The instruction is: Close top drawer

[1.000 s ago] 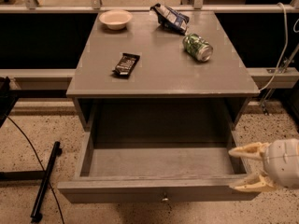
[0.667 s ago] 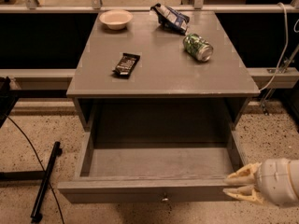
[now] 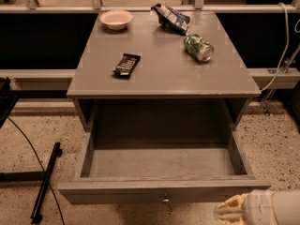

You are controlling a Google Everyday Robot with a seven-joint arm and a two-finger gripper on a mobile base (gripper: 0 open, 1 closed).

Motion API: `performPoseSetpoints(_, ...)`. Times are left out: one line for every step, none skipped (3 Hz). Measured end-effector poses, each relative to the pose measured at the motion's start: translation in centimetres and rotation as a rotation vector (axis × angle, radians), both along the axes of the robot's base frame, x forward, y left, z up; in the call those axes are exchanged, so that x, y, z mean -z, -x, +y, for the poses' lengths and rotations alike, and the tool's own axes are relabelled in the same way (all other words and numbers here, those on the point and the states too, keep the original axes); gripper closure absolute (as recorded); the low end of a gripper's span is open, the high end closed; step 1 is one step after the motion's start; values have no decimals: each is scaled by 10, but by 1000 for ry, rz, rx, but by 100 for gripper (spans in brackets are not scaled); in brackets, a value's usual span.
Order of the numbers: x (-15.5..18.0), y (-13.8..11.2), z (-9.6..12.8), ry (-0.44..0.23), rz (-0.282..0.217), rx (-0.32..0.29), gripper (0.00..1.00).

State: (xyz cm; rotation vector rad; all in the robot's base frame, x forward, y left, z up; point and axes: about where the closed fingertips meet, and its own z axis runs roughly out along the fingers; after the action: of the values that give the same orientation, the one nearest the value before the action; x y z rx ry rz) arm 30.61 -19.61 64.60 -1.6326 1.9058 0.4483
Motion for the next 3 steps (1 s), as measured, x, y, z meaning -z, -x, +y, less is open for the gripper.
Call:
performPoseSetpoints(25,-4,9,-1,-34,18,100)
performPoseSetpoints(41,-37,16,-21,-129,54,100)
performPoseSetpoints(48,-66,26,-42,-195,57,100)
